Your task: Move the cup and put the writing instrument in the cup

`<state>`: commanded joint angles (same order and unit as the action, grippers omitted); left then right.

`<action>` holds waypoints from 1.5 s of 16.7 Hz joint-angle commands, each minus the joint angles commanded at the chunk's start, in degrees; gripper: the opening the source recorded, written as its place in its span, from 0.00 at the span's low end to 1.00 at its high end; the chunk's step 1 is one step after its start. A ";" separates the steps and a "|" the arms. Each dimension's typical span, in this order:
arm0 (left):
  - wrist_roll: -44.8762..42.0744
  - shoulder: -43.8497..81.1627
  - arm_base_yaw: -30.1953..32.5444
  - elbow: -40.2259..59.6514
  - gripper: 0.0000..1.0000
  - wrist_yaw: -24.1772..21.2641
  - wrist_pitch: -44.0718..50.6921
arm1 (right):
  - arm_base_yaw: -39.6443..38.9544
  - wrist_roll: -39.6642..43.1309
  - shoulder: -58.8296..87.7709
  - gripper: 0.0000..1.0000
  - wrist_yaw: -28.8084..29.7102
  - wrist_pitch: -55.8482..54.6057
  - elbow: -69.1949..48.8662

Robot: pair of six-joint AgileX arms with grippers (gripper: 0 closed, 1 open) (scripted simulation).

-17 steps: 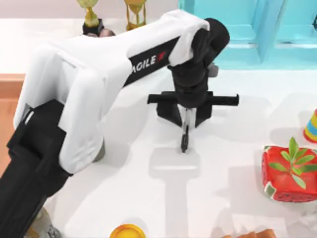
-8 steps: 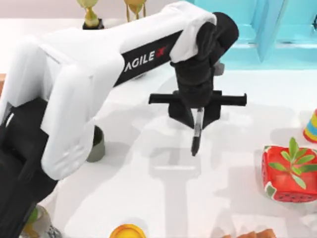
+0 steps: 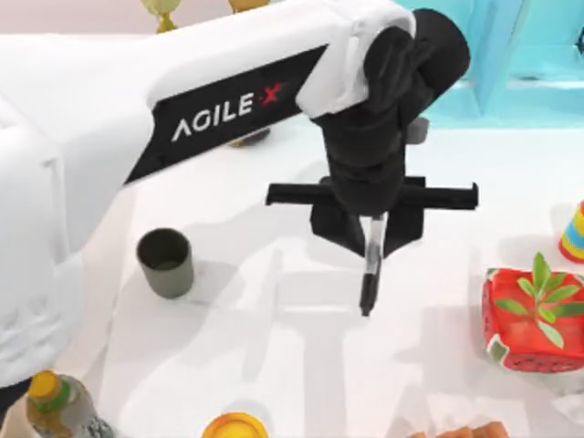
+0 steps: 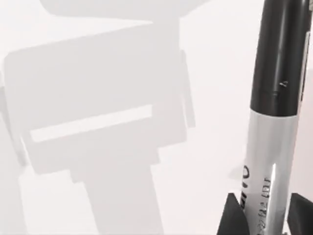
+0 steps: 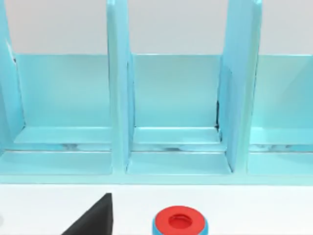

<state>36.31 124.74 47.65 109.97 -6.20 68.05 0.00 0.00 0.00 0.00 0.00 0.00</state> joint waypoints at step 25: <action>-24.41 -53.62 -13.92 -69.47 0.00 9.20 -71.18 | 0.00 0.00 0.00 1.00 0.00 0.00 0.00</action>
<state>11.91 71.12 33.73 40.50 3.00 -3.12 0.00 0.00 0.00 0.00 0.00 0.00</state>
